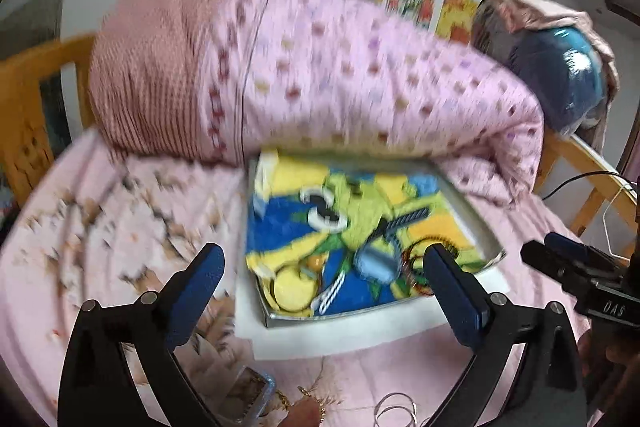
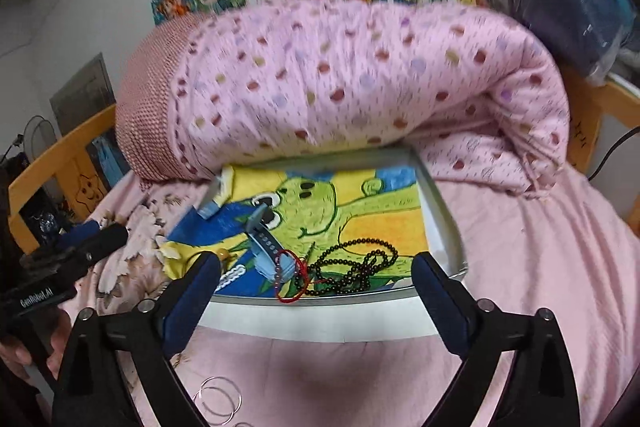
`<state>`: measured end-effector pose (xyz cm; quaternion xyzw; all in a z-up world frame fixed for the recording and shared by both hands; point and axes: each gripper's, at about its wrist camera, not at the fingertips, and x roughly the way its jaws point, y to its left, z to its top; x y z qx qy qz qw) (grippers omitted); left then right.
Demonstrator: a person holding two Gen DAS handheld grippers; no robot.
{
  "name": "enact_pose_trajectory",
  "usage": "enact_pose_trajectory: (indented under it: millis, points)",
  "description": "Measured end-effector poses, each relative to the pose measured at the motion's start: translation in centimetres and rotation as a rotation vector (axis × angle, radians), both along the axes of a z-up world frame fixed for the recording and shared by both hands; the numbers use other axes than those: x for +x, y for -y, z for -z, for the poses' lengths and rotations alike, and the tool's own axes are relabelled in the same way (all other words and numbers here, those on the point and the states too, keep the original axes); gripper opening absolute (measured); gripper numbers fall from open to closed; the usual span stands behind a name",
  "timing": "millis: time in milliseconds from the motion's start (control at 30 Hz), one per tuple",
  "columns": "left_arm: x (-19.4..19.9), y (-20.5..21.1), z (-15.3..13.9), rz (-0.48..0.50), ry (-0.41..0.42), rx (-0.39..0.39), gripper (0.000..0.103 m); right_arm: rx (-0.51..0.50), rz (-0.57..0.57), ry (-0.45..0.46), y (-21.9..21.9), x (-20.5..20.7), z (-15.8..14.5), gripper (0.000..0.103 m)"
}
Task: Organize jewelry
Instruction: 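Withdraw both open grippers from the tray, then move both grippers toward the silver hoops and grey buckle on the bedspread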
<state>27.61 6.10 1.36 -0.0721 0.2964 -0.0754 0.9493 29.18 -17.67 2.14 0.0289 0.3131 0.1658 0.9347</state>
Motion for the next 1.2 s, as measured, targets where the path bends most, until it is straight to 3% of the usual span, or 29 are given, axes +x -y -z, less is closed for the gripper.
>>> enact_pose_trajectory:
  millis: [233, 467, 733, 1033, 1200]
  points:
    - [-4.9, -0.3, -3.7, -0.017, 0.102, 0.041, 0.101, 0.01, -0.032, 0.146, -0.1, -5.8, -3.3, 0.103]
    - [-9.7, -1.6, -5.1, -0.073, 0.12, 0.038, 0.101, 0.015, -0.07, 0.206, -0.8, -10.5, -4.9, 0.103]
    - [-14.8, -1.1, -5.0, -0.065, 0.124, 0.155, 0.101, -0.033, -0.111, 0.278, -1.7, -14.5, -5.6, 0.103]
    - [-18.5, -1.2, -3.7, -0.03, 0.096, 0.194, 0.101, -0.045, -0.156, 0.211, -0.8, -16.2, -4.4, 0.103]
    - [-19.2, -2.1, -2.4, -0.028, 0.023, 0.18, 0.101, -0.034, -0.168, 0.167, -0.6, -16.6, -3.1, 0.103]
